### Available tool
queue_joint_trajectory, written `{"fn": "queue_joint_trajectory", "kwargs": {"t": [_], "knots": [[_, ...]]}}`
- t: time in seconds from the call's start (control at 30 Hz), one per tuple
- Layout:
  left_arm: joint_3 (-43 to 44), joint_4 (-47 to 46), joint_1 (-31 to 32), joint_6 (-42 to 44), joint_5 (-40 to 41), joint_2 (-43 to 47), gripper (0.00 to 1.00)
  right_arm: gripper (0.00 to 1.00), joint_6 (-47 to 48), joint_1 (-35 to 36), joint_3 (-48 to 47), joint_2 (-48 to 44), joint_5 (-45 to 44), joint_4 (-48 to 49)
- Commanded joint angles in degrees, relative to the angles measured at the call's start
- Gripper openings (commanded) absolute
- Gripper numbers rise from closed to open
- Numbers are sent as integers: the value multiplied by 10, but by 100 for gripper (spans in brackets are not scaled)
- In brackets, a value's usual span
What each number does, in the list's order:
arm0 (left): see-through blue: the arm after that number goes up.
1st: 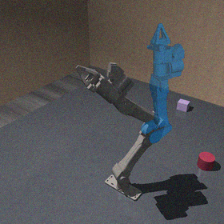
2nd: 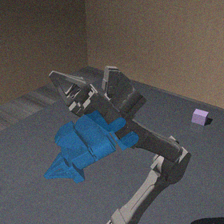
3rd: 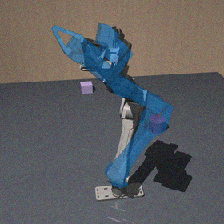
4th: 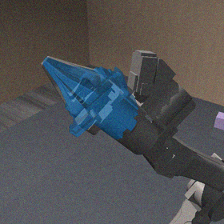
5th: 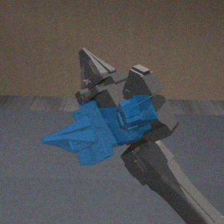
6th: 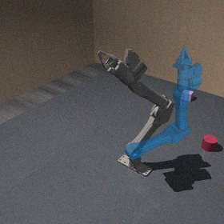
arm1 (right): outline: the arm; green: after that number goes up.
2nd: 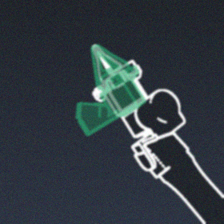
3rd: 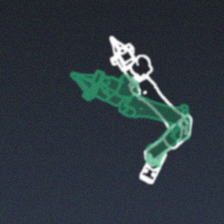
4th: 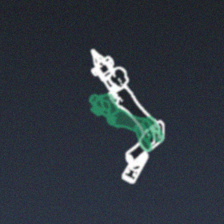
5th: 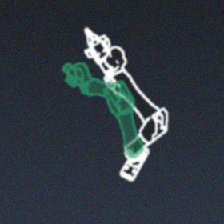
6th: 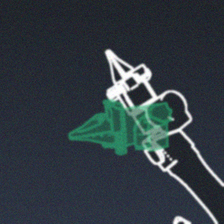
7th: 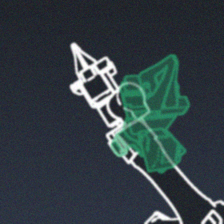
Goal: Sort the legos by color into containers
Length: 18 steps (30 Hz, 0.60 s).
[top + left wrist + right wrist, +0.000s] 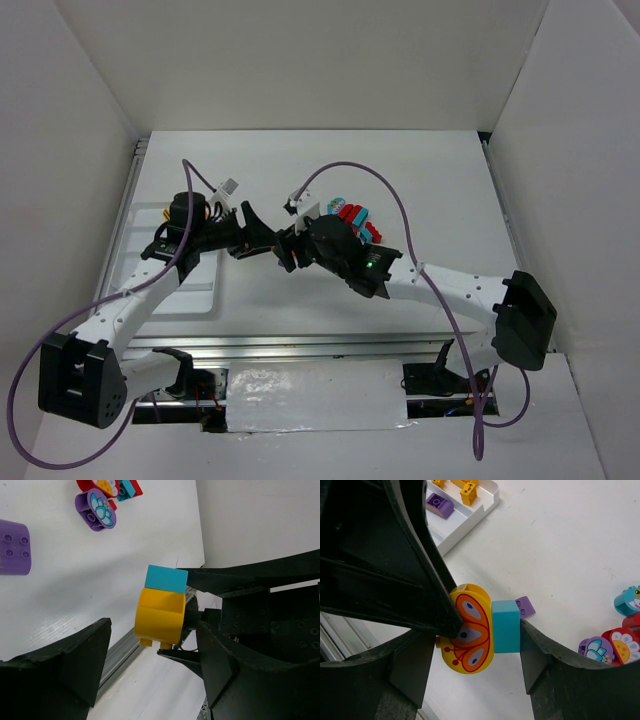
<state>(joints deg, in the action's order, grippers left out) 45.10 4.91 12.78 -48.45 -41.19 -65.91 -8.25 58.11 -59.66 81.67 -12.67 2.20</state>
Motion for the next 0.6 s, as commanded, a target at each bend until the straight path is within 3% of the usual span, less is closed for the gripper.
{"fn": "queue_joint_trajectory", "kwargs": {"t": [0.0, 0.1, 0.13, 0.2, 0.33, 0.37, 0.4, 0.43, 0.47, 0.53, 0.57], "knots": [[4, -31, 13, 1, -16, -4, 80, 0, -12, 2, -7, -39, -7, 47], [1, -71, 20, -14, -38, -4, 61, 0, -19, 2, -13, -34, 1, 49], [-1, -82, 23, -18, -43, -3, 42, 0, -21, 3, -19, -30, -7, 48], [-3, -110, 26, -31, -64, 0, 18, 0, -29, 2, -25, -17, -21, 47], [-5, -155, 27, -40, -100, 1, 0, 4, -41, 2, -34, -3, -35, 47], [-3, -152, 27, -34, -102, -1, 0, 17, -43, 2, -33, -3, -34, 47], [7, -132, 27, -25, -101, -4, 0, 68, -48, 1, -28, -6, -33, 48], [14, -120, 27, -7, -96, -4, 0, 94, -50, 0, -13, -18, -28, 53], [17, -112, 27, 0, -94, -5, 0, 100, -51, -4, -5, -26, 11, 55], [31, -92, 23, 30, -95, -7, 0, 100, -54, -33, 9, -49, 82, 40], [46, -77, 21, 44, -94, -7, 0, 100, -55, -45, 15, -60, 166, 19]]}}
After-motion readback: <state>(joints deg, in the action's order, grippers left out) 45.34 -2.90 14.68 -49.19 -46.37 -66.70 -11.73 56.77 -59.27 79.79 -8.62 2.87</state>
